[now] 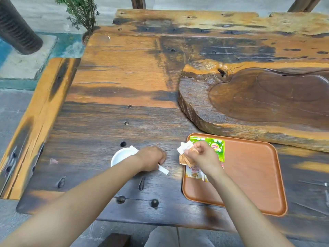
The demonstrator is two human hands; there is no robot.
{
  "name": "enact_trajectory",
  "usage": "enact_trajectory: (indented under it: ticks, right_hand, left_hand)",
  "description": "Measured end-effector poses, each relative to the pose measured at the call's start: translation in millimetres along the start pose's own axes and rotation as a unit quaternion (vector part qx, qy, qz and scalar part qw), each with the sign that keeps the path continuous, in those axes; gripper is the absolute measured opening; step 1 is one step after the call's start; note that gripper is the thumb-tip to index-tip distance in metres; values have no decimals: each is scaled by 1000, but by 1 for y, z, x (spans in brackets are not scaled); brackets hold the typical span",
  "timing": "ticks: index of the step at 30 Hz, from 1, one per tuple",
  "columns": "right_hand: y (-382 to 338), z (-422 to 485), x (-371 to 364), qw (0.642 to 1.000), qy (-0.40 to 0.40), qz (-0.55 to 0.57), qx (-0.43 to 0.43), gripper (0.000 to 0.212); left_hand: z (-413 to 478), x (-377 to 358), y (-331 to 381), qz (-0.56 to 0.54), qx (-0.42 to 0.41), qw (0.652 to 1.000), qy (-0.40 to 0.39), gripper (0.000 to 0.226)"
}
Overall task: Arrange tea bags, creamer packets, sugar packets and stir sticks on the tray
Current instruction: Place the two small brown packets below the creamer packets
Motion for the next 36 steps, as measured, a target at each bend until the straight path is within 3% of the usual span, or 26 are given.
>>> enact_trajectory:
  ticks: [5,10,13,16,19,22,26,27,31,36]
  right_hand:
    - [13,-23,32,990,3,129,-59,16]
    - [21,-39,46,976,30,206,-68,11]
    - [20,-44,53,970,35,229,-67,12]
    - [14,-50,61,971,38,229,-54,23]
    - [3,-56,65,975,37,218,-30,33]
    - [-10,-63,66,975,41,216,-1,35]
    - [-28,-69,68,978,74,190,45,20]
    - [-31,-69,70,980,89,170,55,20]
    - [-44,-68,78,984,114,83,106,18]
    - [-44,-68,79,990,59,89,96,14]
  left_hand:
    - [-1,-13,5,96,-35,995,-2,16]
    - [1,-18,12,171,-38,984,-18,38]
    - [-2,-4,18,69,-16,998,3,24]
    - [-9,25,30,-96,20,991,93,9]
    - [-17,48,56,-246,23,949,198,9]
    - [-22,61,86,-385,8,892,237,9]
    - [-22,66,124,-721,-11,674,162,18]
    - [-22,65,131,-750,-19,647,138,18]
    - [-22,66,140,-758,-15,642,114,14]
    - [-30,73,135,-788,9,596,156,14]
Point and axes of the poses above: each hand's wrist, its own z-axis towards the middle knuckle, its own x-axis out of the back of the hand, y = z × x, the point moved 4 cm from there along z, towards the middle knuckle, and after that the axes turned 3 degrees about -x, right-handed, at the moved point
